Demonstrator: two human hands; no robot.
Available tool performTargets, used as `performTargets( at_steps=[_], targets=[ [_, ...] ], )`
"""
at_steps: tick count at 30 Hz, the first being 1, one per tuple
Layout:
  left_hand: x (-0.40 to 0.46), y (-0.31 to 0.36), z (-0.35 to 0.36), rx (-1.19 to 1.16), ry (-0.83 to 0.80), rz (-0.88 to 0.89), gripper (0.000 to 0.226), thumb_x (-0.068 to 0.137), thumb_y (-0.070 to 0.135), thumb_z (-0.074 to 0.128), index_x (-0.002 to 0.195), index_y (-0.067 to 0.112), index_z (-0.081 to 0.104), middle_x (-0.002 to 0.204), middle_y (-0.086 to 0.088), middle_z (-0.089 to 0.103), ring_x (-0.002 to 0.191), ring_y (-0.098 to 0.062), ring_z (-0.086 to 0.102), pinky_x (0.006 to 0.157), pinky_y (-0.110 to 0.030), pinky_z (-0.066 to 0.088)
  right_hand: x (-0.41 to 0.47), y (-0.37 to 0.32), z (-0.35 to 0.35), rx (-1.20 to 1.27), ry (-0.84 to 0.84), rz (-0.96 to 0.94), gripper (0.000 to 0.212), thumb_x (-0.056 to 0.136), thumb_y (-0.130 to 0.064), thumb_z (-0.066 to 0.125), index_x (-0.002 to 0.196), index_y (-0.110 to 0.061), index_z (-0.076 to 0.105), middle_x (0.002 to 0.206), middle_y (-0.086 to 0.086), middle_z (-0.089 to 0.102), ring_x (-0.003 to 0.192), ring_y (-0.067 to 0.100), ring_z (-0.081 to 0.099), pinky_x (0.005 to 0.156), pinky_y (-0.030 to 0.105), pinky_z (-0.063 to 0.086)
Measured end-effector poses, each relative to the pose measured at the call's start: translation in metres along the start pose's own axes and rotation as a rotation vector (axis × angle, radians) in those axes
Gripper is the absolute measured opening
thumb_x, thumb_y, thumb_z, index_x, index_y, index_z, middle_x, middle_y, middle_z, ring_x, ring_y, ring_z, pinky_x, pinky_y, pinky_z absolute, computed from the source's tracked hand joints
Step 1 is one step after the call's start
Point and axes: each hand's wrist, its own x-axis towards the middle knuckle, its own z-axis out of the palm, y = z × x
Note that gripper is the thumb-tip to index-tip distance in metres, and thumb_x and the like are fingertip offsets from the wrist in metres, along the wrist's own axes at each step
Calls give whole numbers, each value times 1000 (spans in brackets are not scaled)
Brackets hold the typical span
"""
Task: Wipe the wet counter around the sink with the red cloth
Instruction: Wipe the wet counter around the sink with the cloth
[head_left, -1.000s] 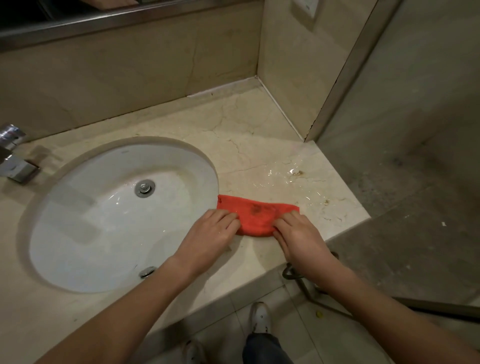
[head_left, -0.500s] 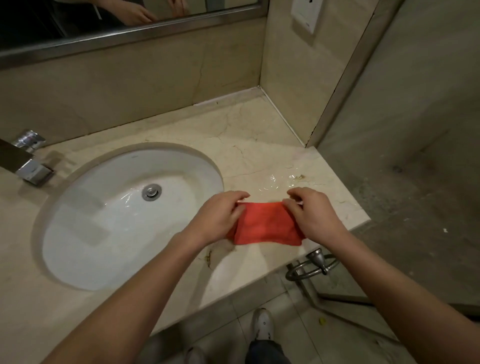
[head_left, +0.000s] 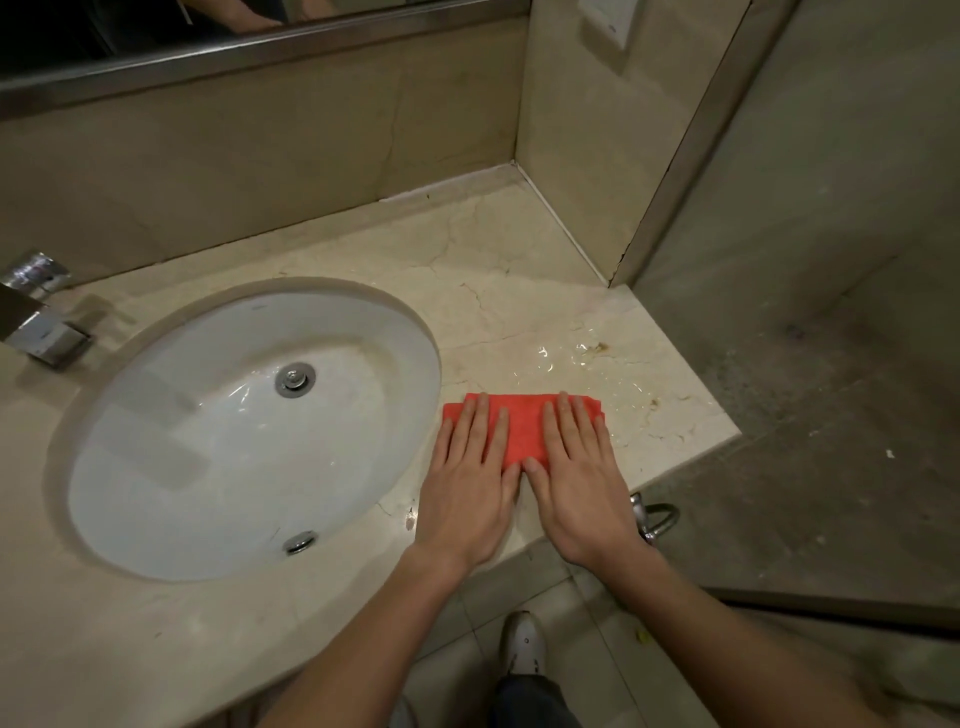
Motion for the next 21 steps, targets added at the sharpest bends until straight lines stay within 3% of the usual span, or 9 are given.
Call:
performTargets(
  at_steps=[5,10,14,18,21],
  targets=[
    [-40,6,1,-18,-56,29,59,105,47,10,156,18,7,164,-4,-1,151,-17,-6,124,-43,7,-43,-5,-1,79,-49,18,78,100,-61,-2,159,-11,6,167,7,0,154,17,-11,125,40,-4],
    [-36,5,2,-46,-80,-8,68,101,57,-2,156,17,0,163,-1,-7,150,-14,-12,123,-40,0,-40,-10,-10,129,-107,44,88,88,-75,-16,155,-17,-13,162,0,-21,146,8,-32,122,35,-16],
    [17,-6,-6,-7,-81,-27,81,88,58,-24,156,15,-9,162,-3,-17,149,-16,-18,123,-43,-6,12,0,-13,98,-91,6,88,92,-74,-5,156,-13,-11,164,5,-18,148,13,-27,124,39,-13],
    [63,-16,-12,-11,-92,-87,78,88,55,-14,155,15,-12,164,-5,-15,149,-17,-18,121,-41,-11,64,10,-19,68,-94,-49,97,88,-75,-12,158,-9,-6,166,9,-12,150,15,-22,124,41,-11],
    [63,-11,-12,-39,-71,-110,80,89,59,-18,155,15,-12,163,-5,-16,149,-17,-19,121,-41,-12,71,15,-25,79,-118,-89,99,86,-76,-16,159,-10,-5,167,9,-11,150,15,-23,124,40,-11]
  ],
)
